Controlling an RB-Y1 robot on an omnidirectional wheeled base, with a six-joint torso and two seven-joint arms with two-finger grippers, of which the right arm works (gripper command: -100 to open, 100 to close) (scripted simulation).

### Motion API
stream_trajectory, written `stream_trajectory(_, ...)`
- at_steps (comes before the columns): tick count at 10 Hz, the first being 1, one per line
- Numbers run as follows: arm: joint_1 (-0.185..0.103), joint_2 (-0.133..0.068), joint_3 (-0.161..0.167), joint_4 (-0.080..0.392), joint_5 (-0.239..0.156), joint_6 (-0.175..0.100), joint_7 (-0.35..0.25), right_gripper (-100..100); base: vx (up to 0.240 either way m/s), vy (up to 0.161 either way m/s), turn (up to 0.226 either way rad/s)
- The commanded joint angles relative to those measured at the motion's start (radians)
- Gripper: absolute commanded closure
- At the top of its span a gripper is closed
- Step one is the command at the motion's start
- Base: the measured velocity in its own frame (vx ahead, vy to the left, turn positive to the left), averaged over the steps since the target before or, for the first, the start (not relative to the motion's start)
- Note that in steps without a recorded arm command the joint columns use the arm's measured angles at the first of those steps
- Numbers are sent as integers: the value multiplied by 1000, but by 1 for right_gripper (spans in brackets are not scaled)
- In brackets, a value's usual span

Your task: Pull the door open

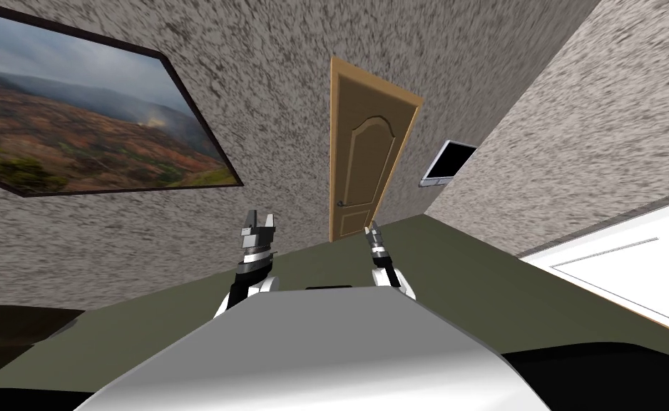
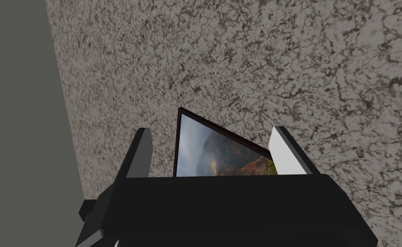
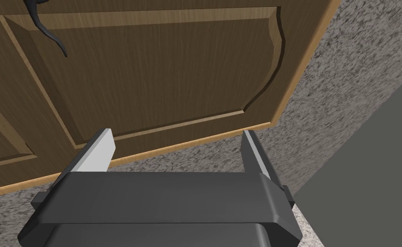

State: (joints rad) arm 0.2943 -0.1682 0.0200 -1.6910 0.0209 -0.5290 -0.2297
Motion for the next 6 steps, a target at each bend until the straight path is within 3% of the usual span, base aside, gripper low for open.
stream_trajectory(1, -20, -12, -2, 50, 10, -18, -11, -100, 105, 10, 61)
stream_trajectory(5, -57, -38, -7, 155, 29, -51, -33, -100, 81, 18, 45)
stream_trajectory(6, -57, -38, -7, 161, 29, -51, -33, -100, 61, 10, 23)
